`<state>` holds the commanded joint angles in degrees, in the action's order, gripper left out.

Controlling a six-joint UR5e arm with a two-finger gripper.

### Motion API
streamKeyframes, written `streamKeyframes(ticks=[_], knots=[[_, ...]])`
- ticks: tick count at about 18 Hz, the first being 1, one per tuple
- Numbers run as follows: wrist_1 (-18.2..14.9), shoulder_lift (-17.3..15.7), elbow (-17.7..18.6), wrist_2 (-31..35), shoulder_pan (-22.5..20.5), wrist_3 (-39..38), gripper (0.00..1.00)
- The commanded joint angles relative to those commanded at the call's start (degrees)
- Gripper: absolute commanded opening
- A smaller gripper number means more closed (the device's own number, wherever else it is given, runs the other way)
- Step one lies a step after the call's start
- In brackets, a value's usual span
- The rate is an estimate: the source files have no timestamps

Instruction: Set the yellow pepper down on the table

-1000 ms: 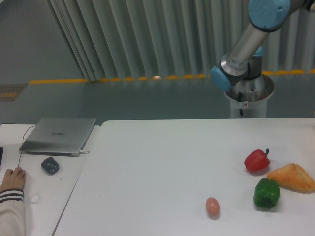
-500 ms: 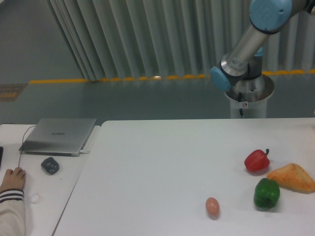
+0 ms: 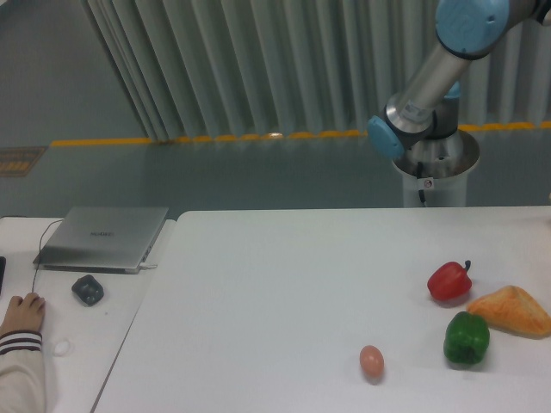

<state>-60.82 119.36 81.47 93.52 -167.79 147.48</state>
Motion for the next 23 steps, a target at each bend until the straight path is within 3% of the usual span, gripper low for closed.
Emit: streamKeyframes(ticks=[4, 7, 10, 13, 17, 23], knots=[[-1.3, -5.6, 2.7, -2.8, 1.2, -4.5, 0.57], [-4.1, -9.4, 3.5, -5.3, 4.2, -13.6, 0.58], [-4.7, -11.1, 3.5, -5.5, 9.0, -24.3, 0.58], [-4.2, -10.6, 3.3, -5.6, 13.8, -35.1, 0.58], [-1.5, -7.2, 2.0, -5.5, 19.0, -46.1, 0.60], [0.7, -2.8, 1.4, -5.5, 22.9, -52.6, 0.60]])
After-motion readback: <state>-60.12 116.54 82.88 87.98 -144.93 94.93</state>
